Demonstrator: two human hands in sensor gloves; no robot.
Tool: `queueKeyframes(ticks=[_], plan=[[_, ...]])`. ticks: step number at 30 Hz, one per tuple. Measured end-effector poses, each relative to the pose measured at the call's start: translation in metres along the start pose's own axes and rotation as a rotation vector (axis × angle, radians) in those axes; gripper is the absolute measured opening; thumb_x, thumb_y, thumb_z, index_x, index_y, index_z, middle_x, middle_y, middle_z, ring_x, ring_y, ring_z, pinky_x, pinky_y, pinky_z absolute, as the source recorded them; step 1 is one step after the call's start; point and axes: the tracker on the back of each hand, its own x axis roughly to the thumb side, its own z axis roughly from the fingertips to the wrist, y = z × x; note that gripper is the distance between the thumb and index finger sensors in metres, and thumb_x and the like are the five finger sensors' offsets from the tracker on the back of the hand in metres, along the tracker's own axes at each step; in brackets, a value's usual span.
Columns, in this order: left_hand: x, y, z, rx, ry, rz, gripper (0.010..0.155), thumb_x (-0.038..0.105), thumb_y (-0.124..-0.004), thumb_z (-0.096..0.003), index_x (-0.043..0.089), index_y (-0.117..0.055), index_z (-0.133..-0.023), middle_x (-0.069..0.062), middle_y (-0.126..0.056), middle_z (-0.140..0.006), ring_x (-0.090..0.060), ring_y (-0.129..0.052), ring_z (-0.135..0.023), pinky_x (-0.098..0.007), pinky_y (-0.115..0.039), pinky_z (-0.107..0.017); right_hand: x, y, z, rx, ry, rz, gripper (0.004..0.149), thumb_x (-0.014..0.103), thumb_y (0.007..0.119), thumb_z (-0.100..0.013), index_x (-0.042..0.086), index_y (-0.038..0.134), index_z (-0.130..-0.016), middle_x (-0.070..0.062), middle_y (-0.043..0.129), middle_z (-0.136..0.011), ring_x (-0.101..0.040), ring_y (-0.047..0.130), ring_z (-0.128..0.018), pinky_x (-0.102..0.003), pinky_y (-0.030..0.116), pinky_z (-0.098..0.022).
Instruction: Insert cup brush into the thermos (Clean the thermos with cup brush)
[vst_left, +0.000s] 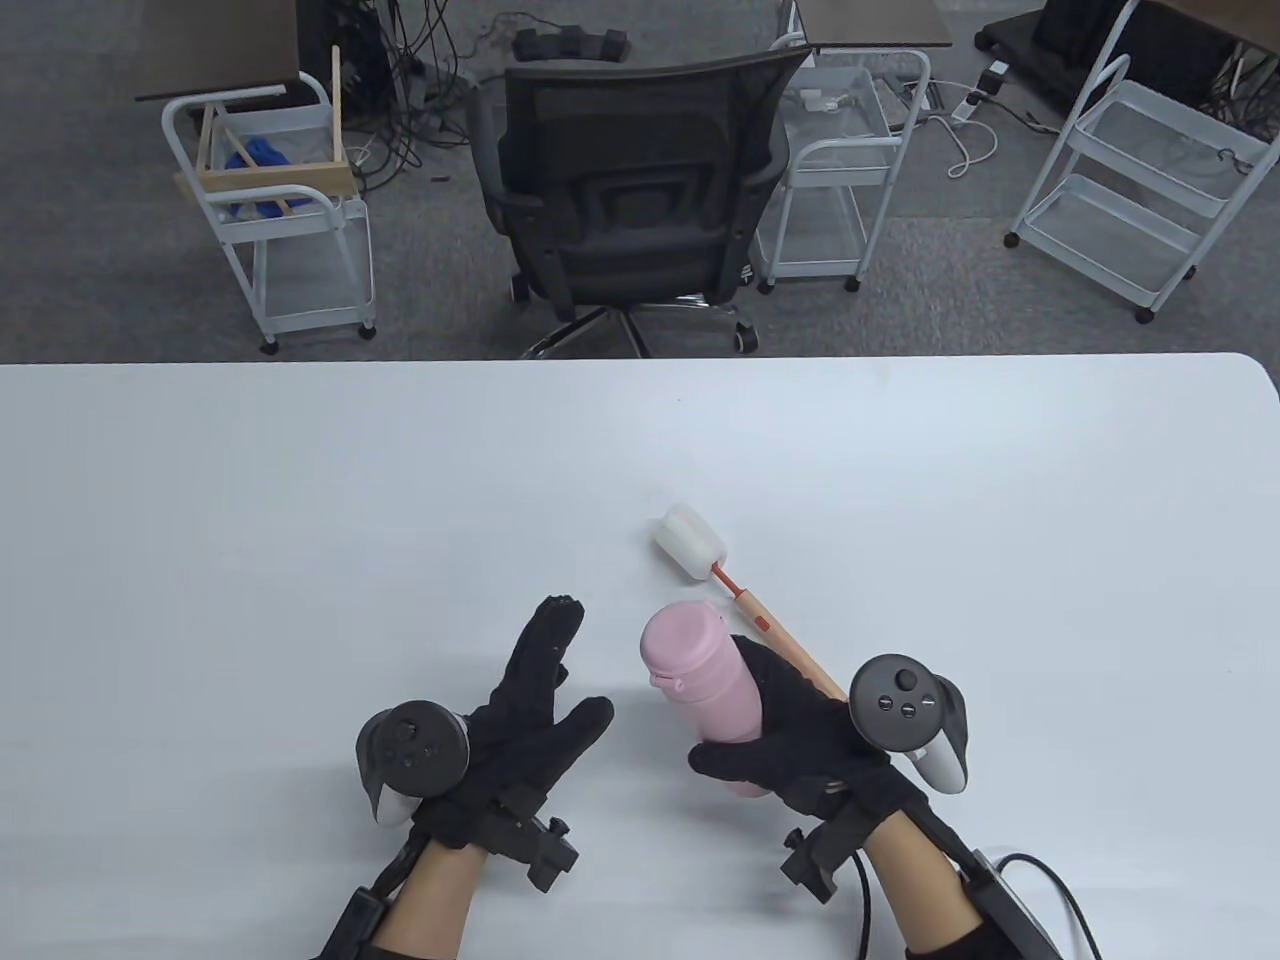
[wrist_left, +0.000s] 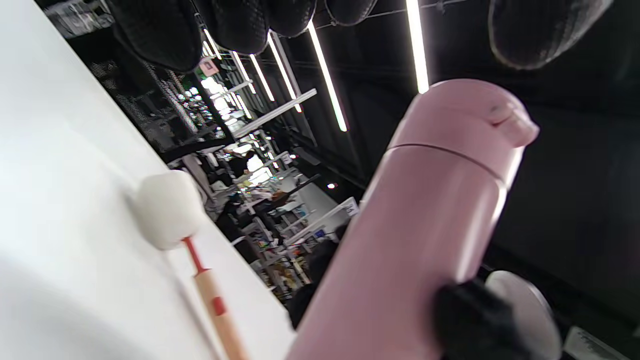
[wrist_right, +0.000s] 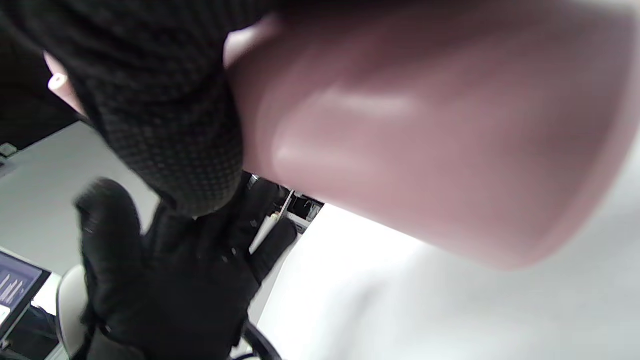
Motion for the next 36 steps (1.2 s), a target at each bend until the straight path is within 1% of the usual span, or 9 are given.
queueKeyframes(ticks=[11,16,20,23,27,29,31,33,36], plan=[[0.009,-0.003,-0.001,-0.125,-0.125,0.077,0.100,0.070,-0.081,-0.0537,0.030,-0.020,-0.122,-0.016,-0.026,-0.131,-0.055,-0.046,-0.118,-0.070,-0.061,-0.074,0.013,0.027,0.000,0.123,-0.030,0.088,0.095,0.057,0.092,-0.038,0.013,0.044,-0.108,-0.018,0.050,-0.110,-0.049,0.060,-0.095,-0.062,0.059,-0.068],[0.009,-0.007,-0.002,-0.177,-0.134,0.048,0.092,0.067,-0.083,-0.0549,0.035,-0.028,-0.121,-0.013,-0.035,-0.131,-0.050,-0.055,-0.118,-0.068,-0.064,-0.074,0.014,0.032,0.000,0.166,-0.043,0.132,0.093,0.060,0.091,-0.039,0.015,0.047,-0.108,-0.017,0.054,-0.109,-0.047,0.064,-0.094,-0.061,0.061,-0.068],[0.007,-0.008,-0.002,-0.209,-0.126,0.048,0.079,0.064,-0.079,-0.0593,0.040,-0.034,-0.119,-0.010,-0.048,-0.128,-0.037,-0.069,-0.114,-0.066,-0.066,-0.074,0.014,0.033,0.000,0.164,-0.040,0.130,0.092,0.060,0.091,-0.039,0.016,0.049,-0.108,-0.018,0.057,-0.109,-0.047,0.066,-0.093,-0.061,0.063,-0.067],[0.007,-0.008,-0.002,-0.181,-0.110,0.029,0.074,0.060,-0.076,-0.0619,0.037,-0.036,-0.119,-0.011,-0.052,-0.125,-0.034,-0.076,-0.105,-0.065,-0.067,-0.073,0.015,0.033,0.001,0.126,-0.045,0.144,0.094,0.064,0.091,-0.036,0.017,0.053,-0.107,-0.017,0.062,-0.106,-0.045,0.071,-0.089,-0.059,0.067,-0.065],[0.010,-0.010,0.000,-0.063,-0.108,0.008,0.072,0.060,-0.076,-0.0597,0.029,-0.046,-0.118,-0.017,-0.061,-0.118,-0.035,-0.082,-0.095,-0.063,-0.070,-0.070,0.020,0.034,0.005,0.063,-0.052,0.165,0.093,0.068,0.092,-0.033,0.018,0.058,-0.104,-0.016,0.069,-0.100,-0.042,0.078,-0.083,-0.056,0.073,-0.062],[0.014,-0.011,0.001,-0.004,-0.090,-0.059,0.071,0.061,-0.075,-0.0595,0.027,-0.050,-0.117,-0.019,-0.063,-0.116,-0.035,-0.085,-0.091,-0.062,-0.071,-0.069,0.025,0.035,0.008,-0.021,-0.063,0.235,0.094,0.068,0.093,-0.030,0.020,0.060,-0.103,-0.016,0.071,-0.099,-0.041,0.080,-0.081,-0.055,0.074,-0.061],[0.015,-0.011,0.001,0.013,-0.040,-0.107,0.071,0.062,-0.073,-0.0600,0.026,-0.050,-0.116,-0.020,-0.064,-0.115,-0.034,-0.086,-0.089,-0.062,-0.071,-0.068,0.028,0.035,0.009,-0.081,-0.066,0.325,0.094,0.070,0.092,-0.030,0.021,0.061,-0.103,-0.015,0.072,-0.098,-0.040,0.081,-0.080,-0.054,0.076,-0.060],[0.012,-0.012,0.001,0.006,0.034,-0.113,0.072,0.063,-0.073,-0.0602,0.024,-0.050,-0.117,-0.020,-0.065,-0.114,-0.034,-0.087,-0.087,-0.062,-0.071,-0.068,0.026,0.039,0.008,-0.051,-0.041,0.322,0.094,0.071,0.091,-0.031,0.019,0.060,-0.103,-0.015,0.072,-0.098,-0.040,0.082,-0.079,-0.054,0.077,-0.060],[0.007,-0.014,0.002,0.035,0.159,-0.138,0.073,0.064,-0.071,-0.0604,0.021,-0.051,-0.116,-0.021,-0.069,-0.112,-0.033,-0.090,-0.083,-0.062,-0.073,-0.065,0.026,0.045,0.008,-0.091,-0.025,0.385,0.095,0.073,0.090,-0.031,0.018,0.061,-0.103,-0.016,0.073,-0.096,-0.040,0.083,-0.077,-0.053,0.077,-0.059]])
